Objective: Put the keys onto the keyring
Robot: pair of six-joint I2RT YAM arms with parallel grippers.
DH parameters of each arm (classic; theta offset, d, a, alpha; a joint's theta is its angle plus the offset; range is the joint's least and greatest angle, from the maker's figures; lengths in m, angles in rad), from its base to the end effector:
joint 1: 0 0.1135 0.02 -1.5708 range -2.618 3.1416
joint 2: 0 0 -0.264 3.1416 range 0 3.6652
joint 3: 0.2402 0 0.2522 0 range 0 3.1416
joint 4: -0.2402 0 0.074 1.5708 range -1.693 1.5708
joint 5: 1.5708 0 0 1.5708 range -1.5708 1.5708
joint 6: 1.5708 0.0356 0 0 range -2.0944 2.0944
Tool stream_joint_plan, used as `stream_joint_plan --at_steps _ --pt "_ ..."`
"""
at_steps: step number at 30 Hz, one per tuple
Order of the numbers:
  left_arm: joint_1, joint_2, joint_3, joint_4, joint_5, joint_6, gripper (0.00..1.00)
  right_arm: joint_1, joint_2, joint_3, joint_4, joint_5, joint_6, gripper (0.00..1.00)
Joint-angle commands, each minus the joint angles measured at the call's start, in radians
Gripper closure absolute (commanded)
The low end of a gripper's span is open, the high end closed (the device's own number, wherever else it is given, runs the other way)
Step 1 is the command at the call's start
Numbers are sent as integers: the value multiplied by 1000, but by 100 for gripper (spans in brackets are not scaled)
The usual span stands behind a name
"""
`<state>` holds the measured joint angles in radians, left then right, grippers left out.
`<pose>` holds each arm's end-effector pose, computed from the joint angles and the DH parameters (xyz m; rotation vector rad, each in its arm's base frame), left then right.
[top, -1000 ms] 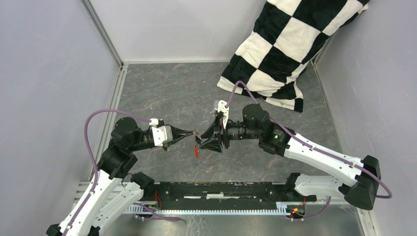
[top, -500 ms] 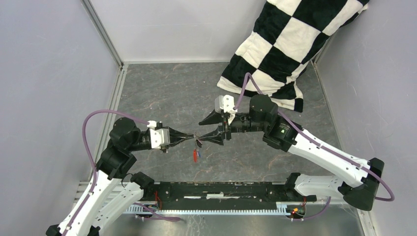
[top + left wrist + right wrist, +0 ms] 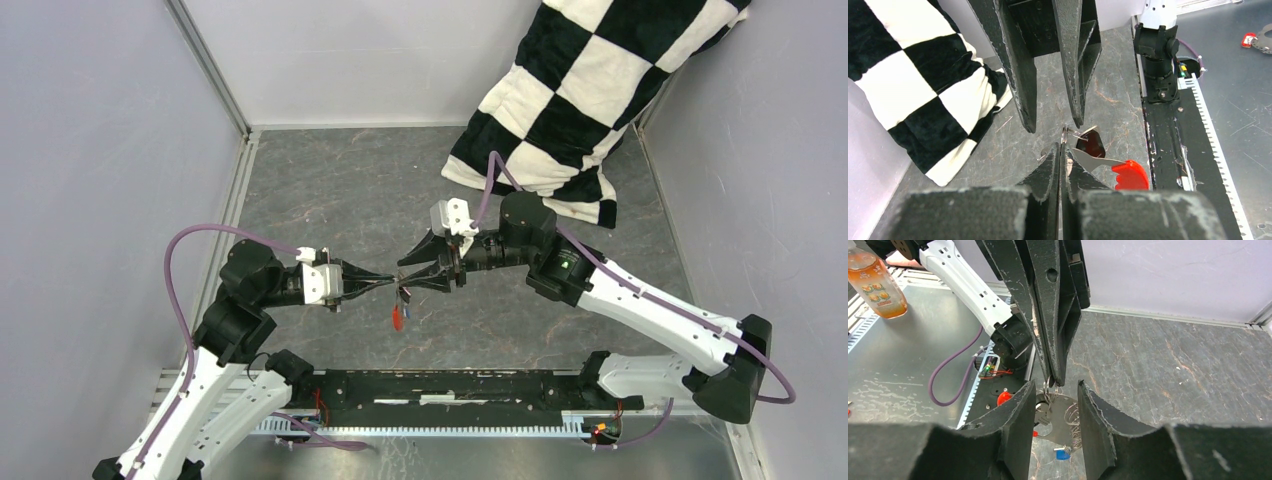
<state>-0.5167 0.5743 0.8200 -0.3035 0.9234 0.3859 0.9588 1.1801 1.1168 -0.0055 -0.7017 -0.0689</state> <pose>0.0874 -0.0823 0.3692 1.3004 1.0526 -0.8453 0.1355 0.2331 0.3950 -1.3272 1.1824 1.2315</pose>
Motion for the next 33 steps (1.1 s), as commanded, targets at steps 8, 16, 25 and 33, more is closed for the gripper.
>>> stream_joint_plan --at_steps 8,16,25,33 --pt "1 -4 48 45 23 -17 98 -4 30 -20 48 -30 9 69" --pt "1 -9 38 15 23 11 98 -5 29 -11 45 -32 10 99" --pt "1 71 94 -197 9 169 63 2 85 121 -276 28 -104 99" --pt "0 198 195 -387 32 303 66 40 154 260 -470 108 -185 99"
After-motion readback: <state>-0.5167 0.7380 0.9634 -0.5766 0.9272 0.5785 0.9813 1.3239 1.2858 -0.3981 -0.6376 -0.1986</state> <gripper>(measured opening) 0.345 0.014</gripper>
